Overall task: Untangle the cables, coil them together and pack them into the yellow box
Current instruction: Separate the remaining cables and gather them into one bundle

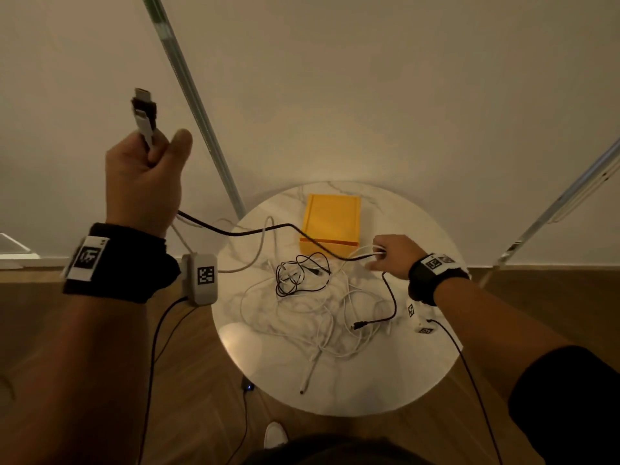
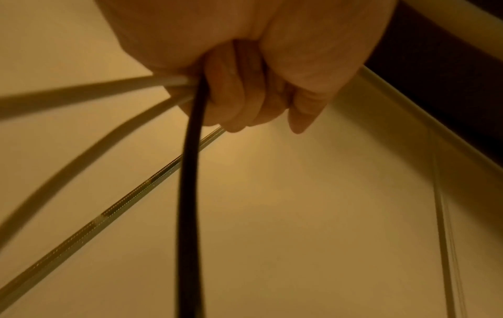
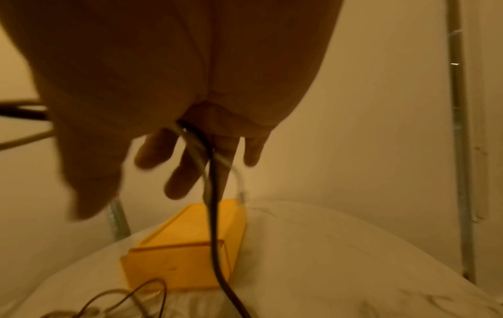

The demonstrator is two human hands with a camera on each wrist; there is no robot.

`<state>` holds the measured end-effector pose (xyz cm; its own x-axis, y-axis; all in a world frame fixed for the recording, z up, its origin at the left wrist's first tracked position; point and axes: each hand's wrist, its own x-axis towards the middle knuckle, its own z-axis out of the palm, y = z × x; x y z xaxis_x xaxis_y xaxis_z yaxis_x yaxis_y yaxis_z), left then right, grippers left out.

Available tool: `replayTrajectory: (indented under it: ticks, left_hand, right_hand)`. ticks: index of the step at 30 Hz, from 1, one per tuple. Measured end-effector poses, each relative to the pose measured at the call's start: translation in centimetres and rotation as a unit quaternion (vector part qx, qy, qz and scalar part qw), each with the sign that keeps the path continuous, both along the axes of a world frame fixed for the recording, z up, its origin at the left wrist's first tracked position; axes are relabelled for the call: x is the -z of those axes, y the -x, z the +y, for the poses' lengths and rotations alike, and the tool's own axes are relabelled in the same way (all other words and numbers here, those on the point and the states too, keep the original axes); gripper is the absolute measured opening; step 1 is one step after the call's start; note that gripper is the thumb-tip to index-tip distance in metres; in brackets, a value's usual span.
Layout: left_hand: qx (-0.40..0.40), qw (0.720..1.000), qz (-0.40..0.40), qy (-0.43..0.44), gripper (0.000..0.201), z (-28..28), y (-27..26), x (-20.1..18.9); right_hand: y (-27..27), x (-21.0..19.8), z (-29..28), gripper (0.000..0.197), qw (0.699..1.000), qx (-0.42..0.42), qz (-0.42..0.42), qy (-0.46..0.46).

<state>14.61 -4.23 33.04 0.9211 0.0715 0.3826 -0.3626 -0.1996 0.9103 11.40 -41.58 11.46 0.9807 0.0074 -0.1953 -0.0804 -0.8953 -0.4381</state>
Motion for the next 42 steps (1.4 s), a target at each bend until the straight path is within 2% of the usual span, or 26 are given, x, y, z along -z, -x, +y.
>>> replayTrajectory:
  ticks: [1,4,8,12,14,17,19,22,24,25,28,29,30,33,36,39,42]
  left_hand:
    - [-0.005,1.000,-0.005,-0.001,0.048,-0.2,0.0,-0.2]
    - [0.010,1.000,-0.012,0.011,0.042,-1.2,0.3,-0.4]
    - [0.039,0.998,-0.016,0.040,0.041,-2.7,1.0,-0.5]
    - [0.030,0.998,-0.048,0.026,0.047,-3.2,1.1,-0.8]
    - [0.019,0.998,-0.059,0.027,0.051,-3.7,1.1,-1.0]
    - [0.008,0.997,-0.074,0.034,0.054,-4.5,1.0,-1.5]
    - [-0.005,0.996,-0.087,0.022,0.055,-4.8,0.9,-1.9]
    - [-0.008,0.995,-0.095,0.008,0.053,-5.2,0.6,-2.4]
    - [0.000,0.995,-0.096,-0.001,0.053,-5.5,0.5,-2.5]
    - [0.003,0.995,-0.096,-0.005,0.052,-5.7,0.5,-2.5]
    - [0.005,0.996,-0.090,-0.007,0.049,-6.4,0.6,-2.3]
    - [0.006,0.996,-0.090,-0.006,0.049,-6.7,0.6,-2.3]
    - [0.007,0.996,-0.090,-0.007,0.048,-6.9,0.5,-2.2]
    - [0.020,0.997,-0.076,-0.011,0.047,-7.6,0.5,-2.1]
    - [0.031,0.996,-0.074,-0.041,0.050,-8.7,0.6,-1.9]
    - [0.051,0.993,-0.066,-0.081,0.050,-10.1,0.6,-1.5]
    - [0.092,0.991,-0.035,-0.097,0.054,-11.6,0.7,-0.5]
  right_hand:
    - [0.1,0.5,0.5,0.033,1.000,-0.016,0.010,-0.003]
    - [0.4,1.6,0.8,0.066,0.999,-0.019,0.042,-0.021]
    - [1.4,3.5,-1.3,0.072,0.997,0.012,0.063,-0.041]
    - [2.8,6.6,-3.6,0.089,0.993,0.062,0.065,-0.072]
    - [3.5,8.7,-4.5,0.087,0.989,0.087,0.103,-0.054]
    - [4.9,11.7,-5.8,0.093,0.977,0.138,0.157,0.043]
    - [6.0,14.2,-7.3,0.088,0.968,0.162,0.174,0.081]
    - [7.2,17.1,-8.6,0.083,0.957,0.140,0.235,0.096]
    - [7.7,17.7,-8.6,0.076,0.955,0.134,0.235,0.121]
    - [7.8,18.1,-8.5,0.080,0.954,0.128,0.236,0.133]
    - [8.5,19.8,-8.2,0.122,0.955,0.101,0.247,0.132]
    - [8.6,19.9,-8.1,0.126,0.955,0.094,0.249,0.128]
    - [8.4,19.7,-7.9,0.117,0.958,0.098,0.246,0.110]
    - [6.5,17.1,-7.4,0.050,0.972,0.122,0.198,0.044]
    - [3.9,12.3,-6.9,0.014,0.987,0.121,0.109,0.019]
    - [1.9,6.2,-6.1,0.015,0.990,0.139,-0.020,-0.035]
    - [1.5,-0.2,-4.6,0.017,0.980,0.090,-0.137,-0.113]
